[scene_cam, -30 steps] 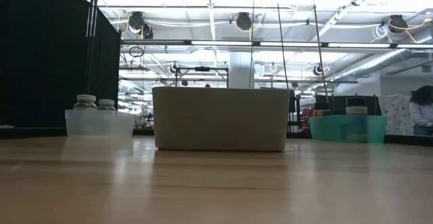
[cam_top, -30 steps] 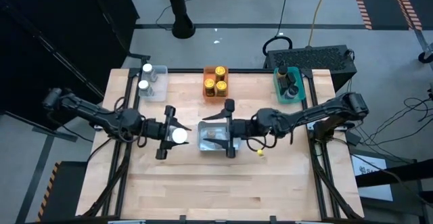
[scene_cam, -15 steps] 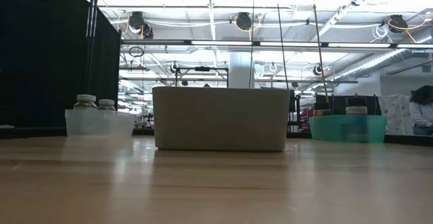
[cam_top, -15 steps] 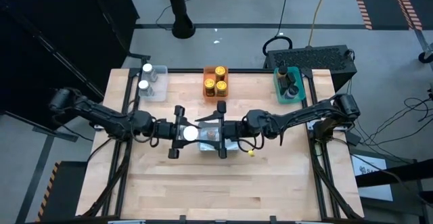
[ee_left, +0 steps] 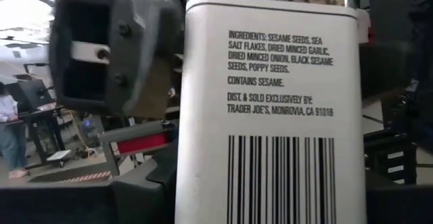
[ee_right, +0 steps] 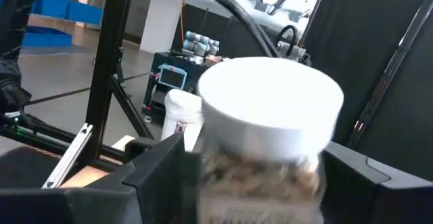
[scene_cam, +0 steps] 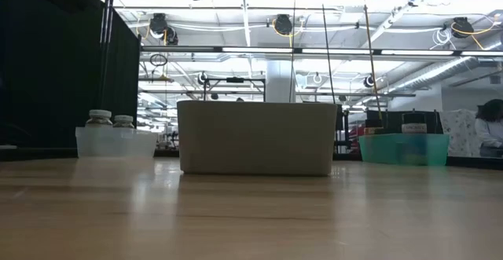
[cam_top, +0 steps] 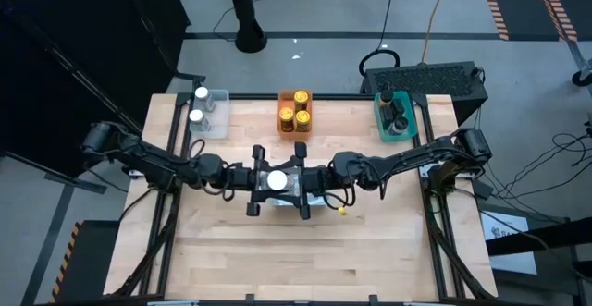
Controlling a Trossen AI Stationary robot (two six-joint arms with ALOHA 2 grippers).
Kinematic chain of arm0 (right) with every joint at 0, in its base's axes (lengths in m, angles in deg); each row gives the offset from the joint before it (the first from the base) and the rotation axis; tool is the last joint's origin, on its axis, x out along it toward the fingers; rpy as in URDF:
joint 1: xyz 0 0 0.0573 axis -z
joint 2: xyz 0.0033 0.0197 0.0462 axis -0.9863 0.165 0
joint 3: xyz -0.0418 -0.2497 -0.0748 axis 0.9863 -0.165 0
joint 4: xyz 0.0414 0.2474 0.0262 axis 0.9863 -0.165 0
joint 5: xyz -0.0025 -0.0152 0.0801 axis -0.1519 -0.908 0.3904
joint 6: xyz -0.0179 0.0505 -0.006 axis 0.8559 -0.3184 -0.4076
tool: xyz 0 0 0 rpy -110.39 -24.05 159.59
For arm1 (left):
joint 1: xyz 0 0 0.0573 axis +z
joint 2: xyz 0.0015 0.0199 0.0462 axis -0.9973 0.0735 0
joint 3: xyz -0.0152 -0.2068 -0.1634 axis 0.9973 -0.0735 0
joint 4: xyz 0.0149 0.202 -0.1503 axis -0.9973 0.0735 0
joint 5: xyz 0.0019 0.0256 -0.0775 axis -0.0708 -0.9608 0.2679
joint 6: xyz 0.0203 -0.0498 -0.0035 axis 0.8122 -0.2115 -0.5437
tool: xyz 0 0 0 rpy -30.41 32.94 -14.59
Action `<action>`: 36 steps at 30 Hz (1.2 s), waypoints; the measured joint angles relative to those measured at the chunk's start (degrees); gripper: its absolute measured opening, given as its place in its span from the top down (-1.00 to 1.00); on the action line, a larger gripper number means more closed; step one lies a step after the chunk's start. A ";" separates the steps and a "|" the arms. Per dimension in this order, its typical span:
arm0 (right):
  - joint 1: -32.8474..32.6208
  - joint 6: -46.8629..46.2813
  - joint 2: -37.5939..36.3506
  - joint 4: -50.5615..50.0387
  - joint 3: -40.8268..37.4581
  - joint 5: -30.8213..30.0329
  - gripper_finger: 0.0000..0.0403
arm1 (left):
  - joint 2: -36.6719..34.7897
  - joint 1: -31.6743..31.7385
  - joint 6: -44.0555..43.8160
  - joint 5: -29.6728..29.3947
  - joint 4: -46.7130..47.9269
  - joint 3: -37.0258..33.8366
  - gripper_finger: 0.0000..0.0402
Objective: Sort spices by type
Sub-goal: Put the white seasoning bottle into the transparent bin
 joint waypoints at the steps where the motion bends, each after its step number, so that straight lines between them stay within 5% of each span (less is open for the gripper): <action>1: 0.02 0.09 0.00 -0.12 0.00 -0.01 -0.33 | 0.76 0.01 0.01 0.21 -0.68 0.14 0.04; 11: -0.04 0.84 -0.03 -0.34 0.00 -0.59 0.16 | 1.70 -0.05 1.28 0.44 -2.96 0.14 0.04; 21: -0.02 0.51 -0.62 -3.72 -0.11 -3.38 0.16 | -0.53 -0.58 -1.37 -9.09 7.35 0.21 -0.42; 30: -1.94 -1.80 -6.62 -20.63 -0.02 -20.31 0.16 | -10.33 -0.58 -2.90 -19.91 27.04 0.18 -0.45; 36: -1.73 -5.91 -7.11 -30.80 0.00 -22.74 0.16 | -17.37 -0.58 -3.07 -18.05 31.75 0.17 -0.45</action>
